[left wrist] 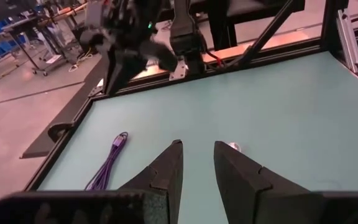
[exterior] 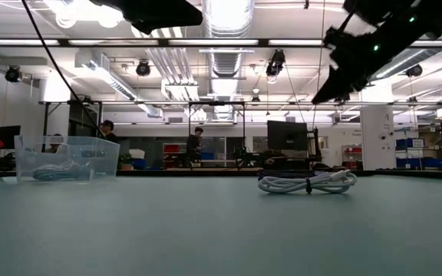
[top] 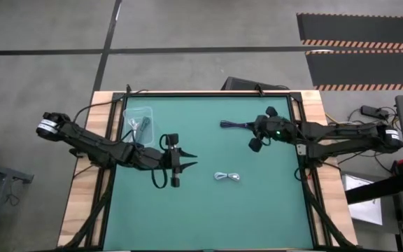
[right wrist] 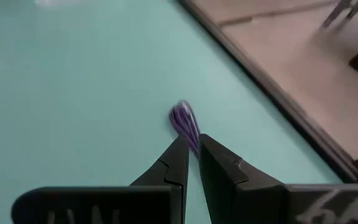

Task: Pick and place USB-C Cables
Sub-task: Put the violet charger cable into the transparent bin

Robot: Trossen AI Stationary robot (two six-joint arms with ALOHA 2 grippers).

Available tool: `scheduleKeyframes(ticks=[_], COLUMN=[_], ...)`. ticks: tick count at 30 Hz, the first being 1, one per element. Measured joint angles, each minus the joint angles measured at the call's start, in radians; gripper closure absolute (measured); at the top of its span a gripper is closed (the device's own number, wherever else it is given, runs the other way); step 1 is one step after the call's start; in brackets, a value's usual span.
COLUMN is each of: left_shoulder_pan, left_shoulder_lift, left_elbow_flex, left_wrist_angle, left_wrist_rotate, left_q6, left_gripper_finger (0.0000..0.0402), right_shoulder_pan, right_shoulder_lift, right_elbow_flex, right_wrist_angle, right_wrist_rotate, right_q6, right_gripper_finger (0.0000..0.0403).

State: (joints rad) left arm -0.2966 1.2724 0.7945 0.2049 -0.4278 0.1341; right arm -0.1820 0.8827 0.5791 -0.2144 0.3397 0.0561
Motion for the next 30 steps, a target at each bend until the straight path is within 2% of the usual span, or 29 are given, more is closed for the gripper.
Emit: scheduleKeyframes(ticks=[11, 15, 21, 25, 30], left_shoulder_pan=[0.0, 0.0, 0.0, 0.0, 0.0], left_shoulder_lift=[0.0, 0.0, 0.0, 0.0, 0.0], left_elbow_flex=[0.001, 0.002, 0.002, 0.001, 0.001], left_wrist_angle=[-0.003, -0.003, -0.003, -0.003, -0.003], left_wrist_rotate=[0.0, 0.0, 0.0, 0.0, 0.0], left_q6=[-0.024, -0.026, -0.026, -0.026, -0.026], left_gripper_finger=[0.0326, 0.0326, 0.0326, 0.0326, 0.0326], right_shoulder_pan=[-0.195, -0.245, -0.304, -0.316, -0.316], right_shoulder_lift=[0.21, 0.288, 0.384, 0.419, 0.443], right_elbow_flex=[0.024, 0.024, 0.024, 0.024, 0.024], right_wrist_angle=[0.055, 0.087, 0.144, 0.149, 0.171], right_wrist_rotate=[-0.165, -0.179, -0.29, -0.291, -0.291], right_q6=[-0.129, -0.177, -0.189, -0.212, -0.245], right_gripper_finger=[0.0376, 0.0376, 0.0373, 0.0351, 0.0302])
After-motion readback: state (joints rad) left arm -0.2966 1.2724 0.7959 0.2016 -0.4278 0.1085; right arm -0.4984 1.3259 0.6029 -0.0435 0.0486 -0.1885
